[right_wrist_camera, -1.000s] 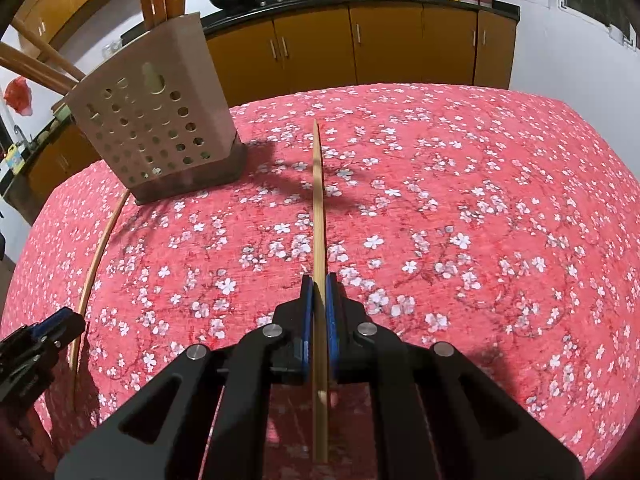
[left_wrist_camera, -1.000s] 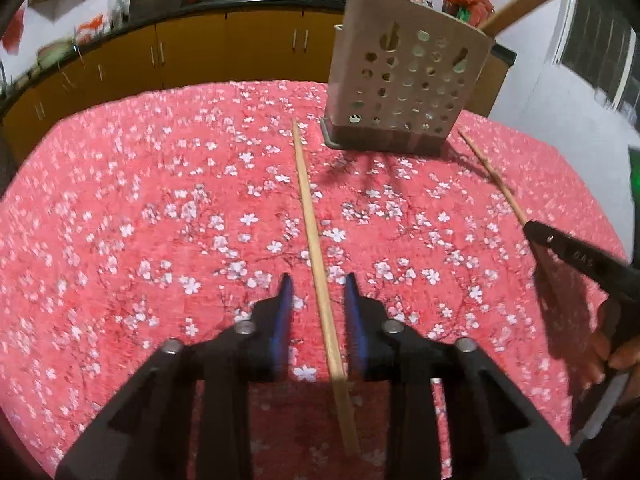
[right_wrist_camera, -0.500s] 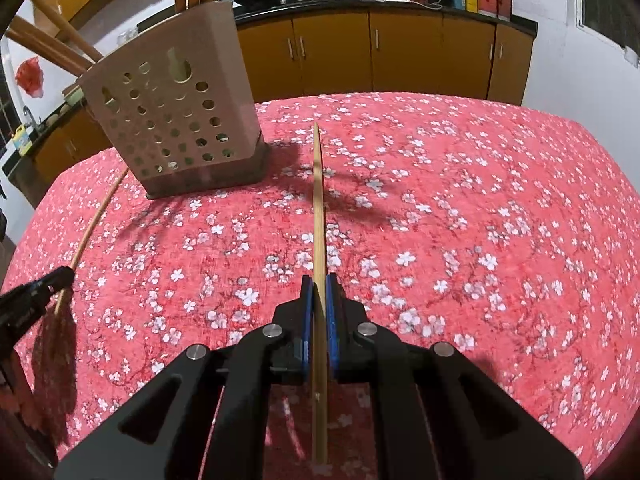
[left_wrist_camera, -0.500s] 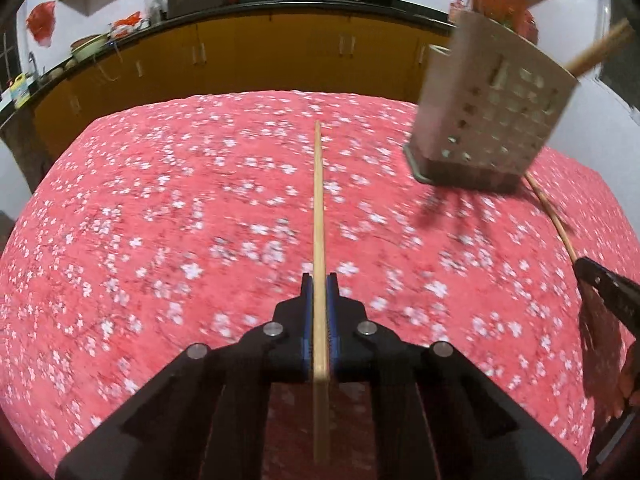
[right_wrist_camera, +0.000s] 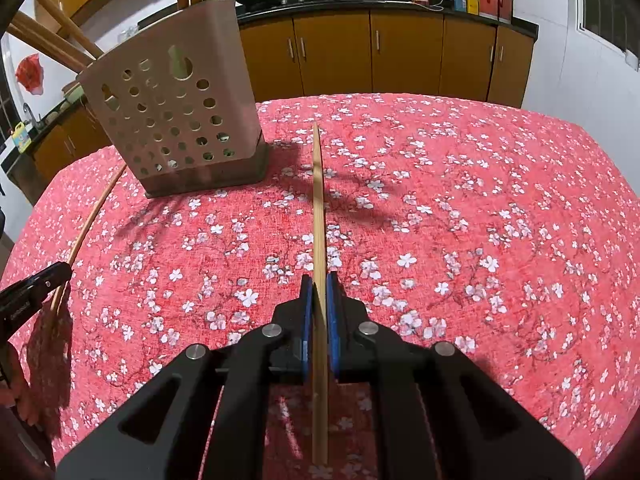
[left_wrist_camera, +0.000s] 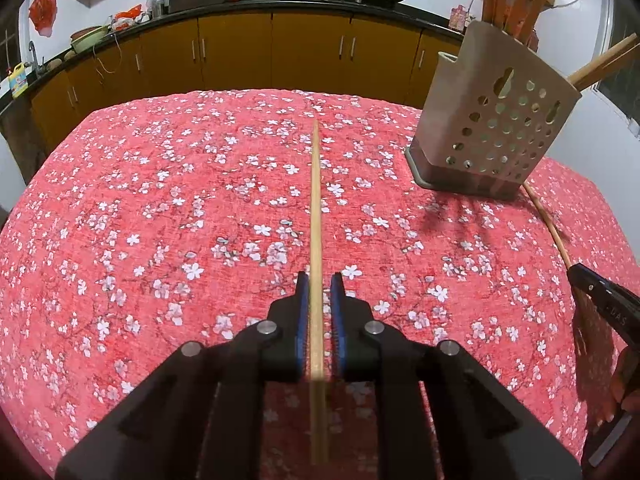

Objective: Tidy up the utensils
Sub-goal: 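Lift both held chopsticks upright and carry them above the perforated holder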

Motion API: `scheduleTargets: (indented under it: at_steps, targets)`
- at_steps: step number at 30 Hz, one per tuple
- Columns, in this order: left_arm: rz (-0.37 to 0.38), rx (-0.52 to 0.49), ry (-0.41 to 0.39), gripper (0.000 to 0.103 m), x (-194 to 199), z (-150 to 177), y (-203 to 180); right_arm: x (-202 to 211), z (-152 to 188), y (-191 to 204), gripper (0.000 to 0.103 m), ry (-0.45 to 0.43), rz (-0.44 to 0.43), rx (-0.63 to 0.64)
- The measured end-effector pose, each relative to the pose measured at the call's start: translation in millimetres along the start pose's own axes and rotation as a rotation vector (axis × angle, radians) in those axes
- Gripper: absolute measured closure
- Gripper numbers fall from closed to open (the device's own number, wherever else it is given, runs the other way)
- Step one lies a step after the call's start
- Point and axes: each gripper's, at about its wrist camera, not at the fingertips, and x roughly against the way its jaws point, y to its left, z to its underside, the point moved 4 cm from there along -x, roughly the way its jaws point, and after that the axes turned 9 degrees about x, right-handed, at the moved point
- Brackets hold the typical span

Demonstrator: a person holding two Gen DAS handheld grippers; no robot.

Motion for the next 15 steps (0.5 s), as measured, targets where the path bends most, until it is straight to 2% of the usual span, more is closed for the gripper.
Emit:
scheduleTargets:
  at_steps: [15]
  targets:
    - [0.017, 0.018, 0.002, 0.089, 0.7, 0.2, 1.1, 1.6, 0.2, -0.4, 0.094, -0.002, -0.011, -0.011]
